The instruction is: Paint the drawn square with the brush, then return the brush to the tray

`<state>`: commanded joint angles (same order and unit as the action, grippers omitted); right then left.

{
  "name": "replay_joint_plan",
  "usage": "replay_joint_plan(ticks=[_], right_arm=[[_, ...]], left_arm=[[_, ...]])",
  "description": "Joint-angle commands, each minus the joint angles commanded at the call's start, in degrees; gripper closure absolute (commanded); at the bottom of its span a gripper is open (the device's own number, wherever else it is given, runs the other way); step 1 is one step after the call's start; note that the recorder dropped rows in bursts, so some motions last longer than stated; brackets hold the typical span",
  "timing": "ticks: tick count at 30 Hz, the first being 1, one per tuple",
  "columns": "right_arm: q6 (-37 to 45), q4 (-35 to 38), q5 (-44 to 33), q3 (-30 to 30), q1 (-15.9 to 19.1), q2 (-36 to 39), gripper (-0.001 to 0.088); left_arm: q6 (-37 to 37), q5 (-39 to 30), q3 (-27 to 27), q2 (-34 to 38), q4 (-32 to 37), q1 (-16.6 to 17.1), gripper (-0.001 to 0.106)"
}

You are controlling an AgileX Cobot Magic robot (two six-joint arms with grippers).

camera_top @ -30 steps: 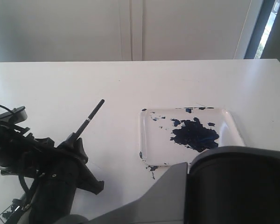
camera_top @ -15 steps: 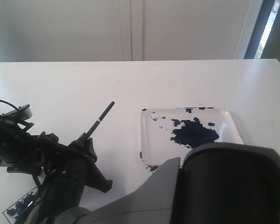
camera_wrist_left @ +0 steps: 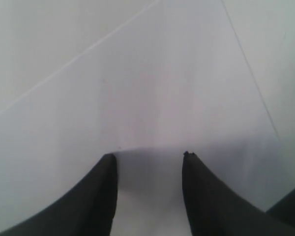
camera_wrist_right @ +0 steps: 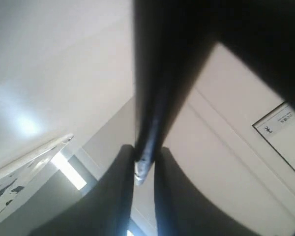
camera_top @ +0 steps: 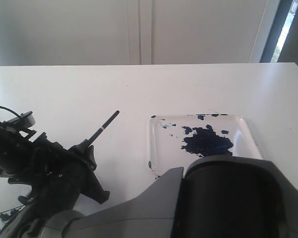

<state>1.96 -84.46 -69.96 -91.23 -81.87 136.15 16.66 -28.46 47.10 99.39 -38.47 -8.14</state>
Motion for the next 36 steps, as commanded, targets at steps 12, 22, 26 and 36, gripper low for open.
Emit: replay_joint_plan(ticks=[12, 22, 26, 36], right_arm=[[0.6, 1.6, 0.0, -0.3, 1.3, 0.1, 0.0868], [0.7, 2.8, 0.0, -1.6, -0.9, 3.4, 0.0868], [0.8, 3.1, 0.0, -2.3, -0.9, 4.2, 0.0868], [1.1, 6.5, 0.0, -2.3, -4.4, 2.7, 0.0868]], left_arm=[[0.0, -0.9, 0.0, 0.0, 0.0, 0.0, 0.057], [0.0, -1.2, 0.0, 0.0, -0.1, 0.0, 0.057], [0.1, -1.2, 0.0, 0.0, -0.1, 0.0, 0.057], [0.2, -0.1, 0.0, 0.0, -0.1, 0.0, 0.057]])
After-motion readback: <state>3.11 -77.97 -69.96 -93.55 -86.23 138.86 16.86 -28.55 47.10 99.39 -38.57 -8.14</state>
